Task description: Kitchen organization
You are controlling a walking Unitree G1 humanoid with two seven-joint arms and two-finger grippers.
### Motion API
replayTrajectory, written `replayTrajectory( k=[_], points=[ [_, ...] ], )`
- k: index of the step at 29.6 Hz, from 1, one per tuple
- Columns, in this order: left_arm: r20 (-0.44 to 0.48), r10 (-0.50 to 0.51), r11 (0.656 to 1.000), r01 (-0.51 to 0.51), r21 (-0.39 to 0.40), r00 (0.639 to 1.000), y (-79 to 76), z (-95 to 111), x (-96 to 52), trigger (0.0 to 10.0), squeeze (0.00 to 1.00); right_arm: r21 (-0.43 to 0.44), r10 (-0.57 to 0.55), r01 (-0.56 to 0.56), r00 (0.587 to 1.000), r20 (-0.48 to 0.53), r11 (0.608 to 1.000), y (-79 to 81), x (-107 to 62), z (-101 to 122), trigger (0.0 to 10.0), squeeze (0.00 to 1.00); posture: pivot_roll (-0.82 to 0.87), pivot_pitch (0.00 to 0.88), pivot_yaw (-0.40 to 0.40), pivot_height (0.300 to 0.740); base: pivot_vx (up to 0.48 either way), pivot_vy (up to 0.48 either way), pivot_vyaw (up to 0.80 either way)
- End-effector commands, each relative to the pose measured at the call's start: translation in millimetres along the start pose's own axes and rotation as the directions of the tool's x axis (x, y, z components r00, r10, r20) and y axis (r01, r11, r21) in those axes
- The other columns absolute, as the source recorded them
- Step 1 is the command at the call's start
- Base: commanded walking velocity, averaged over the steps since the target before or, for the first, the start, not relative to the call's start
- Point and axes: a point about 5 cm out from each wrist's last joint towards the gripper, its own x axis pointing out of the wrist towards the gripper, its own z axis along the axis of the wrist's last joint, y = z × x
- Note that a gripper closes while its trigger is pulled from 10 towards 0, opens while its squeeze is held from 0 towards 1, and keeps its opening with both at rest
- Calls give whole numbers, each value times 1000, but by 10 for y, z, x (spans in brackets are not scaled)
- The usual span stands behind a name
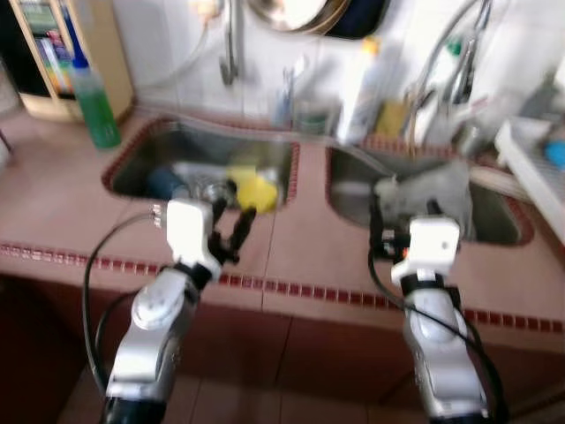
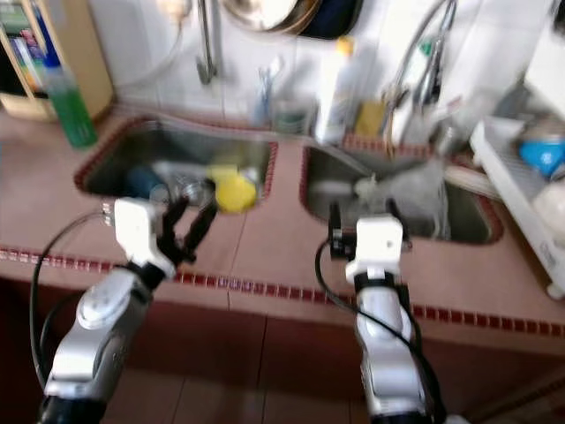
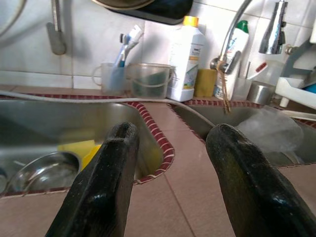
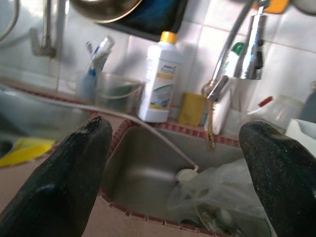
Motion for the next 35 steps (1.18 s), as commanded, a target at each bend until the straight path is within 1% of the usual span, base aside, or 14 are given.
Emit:
replayTrajectory(
  k=[1, 6, 9, 10, 11, 12, 17, 18, 19, 23, 29, 30, 33, 35],
  points=[
    [1, -13, 1000, 13, 17, 1000, -35, -10, 6, 10000, 0, 1, 37, -37, 999, 0, 999, 21, -9, -12, 10000, 0, 107, 15, -41, 740, 0, 0, 0],
    [8, -96, 995, 95, 32, 995, -65, -51, -88, 10000, 0, 11, 221, -221, 975, -21, 975, 143, -90, -80, 10000, 0, 109, 16, -43, 740, 0, 0, 0],
    [30, -156, 986, 153, 62, 987, -99, -25, -155, 10000, 0, 29, 340, -339, 940, -14, 940, 220, -151, -67, 10000, 0, 113, 17, -47, 740, 0, 0, 0],
    [34, -193, 980, 190, 65, 981, -114, -15, -194, 10000, 0, 48, 422, -421, 907, -2, 906, 267, -197, -40, 10000, 0, 113, 17, -47, 740, 0, 0, 0],
    [34, -193, 980, 190, 65, 981, -114, -15, -194, 10000, 0, 48, 422, -421, 907, -2, 906, 267, -197, -40, 10000, 0, 113, 17, -47, 740, 0, 0, 0],
    [35, -233, 971, 230, 65, 972, -126, -2, -231, 10000, 0, 67, 502, -501, 865, 8, 863, 308, -244, -12, 10000, 0, 113, 17, -47, 740, 0, 0, 0],
    [37, -322, 945, 318, 79, 946, -167, 34, -319, 10000, 0, 82, 648, -649, 760, 37, 756, 365, -360, 63, 10000, 0, 123, 17, -54, 740, 0, 0, 0],
    [28, -361, 930, 359, 76, 932, -189, 41, -368, 10000, 0, 102, 699, -699, 714, 44, 708, 371, -410, 99, 10000, 0, 128, 16, -57, 740, 0, 0, 0],
    [25, -370, 927, 367, 73, 929, -193, 41, -379, 10000, 0, 107, 709, -709, 704, 46, 697, 373, -421, 107, 10000, 0, 128, 16, -57, 740, 0, 0, 0],
    [-12, -486, 866, 483, 130, 874, -244, 41, -540, 10000, 0, 179, 806, -798, 591, 43, 575, 326, -531, 130, 10000, 0, 142, 19, -66, 740, 0, 0, 0],
    [-82, -562, 811, 567, 145, 823, -178, 49, -702, 10000, 0, 338, 895, -844, 446, 9, 416, 209, -666, 94, 10000, 0, 151, 26, -71, 740, 0, 0, 0],
    [-82, -562, 811, 567, 145, 823, -178, 49, -702, 10000, 0, 338, 895, -844, 446, 9, 416, 209, -666, 94, 10000, 0, 151, 26, -71, 740, 0, 0, 0],
    [-144, -597, 773, 614, 159, 789, -147, 10, -828, 10000, 0, 407, 938, -849, 342, -62, 337, 118, -786, 9, 10000, 0, 158, 35, -80, 740, 0, 0, 0],
    [-176, -608, 755, 633, 172, 774, -152, -29, -877, 10000, 0, 438, 951, -846, 297, -87, 305, 95, -853, -48, 10000, 0, 161, 40, -83, 740, 0, 0, 0]
  ],
)
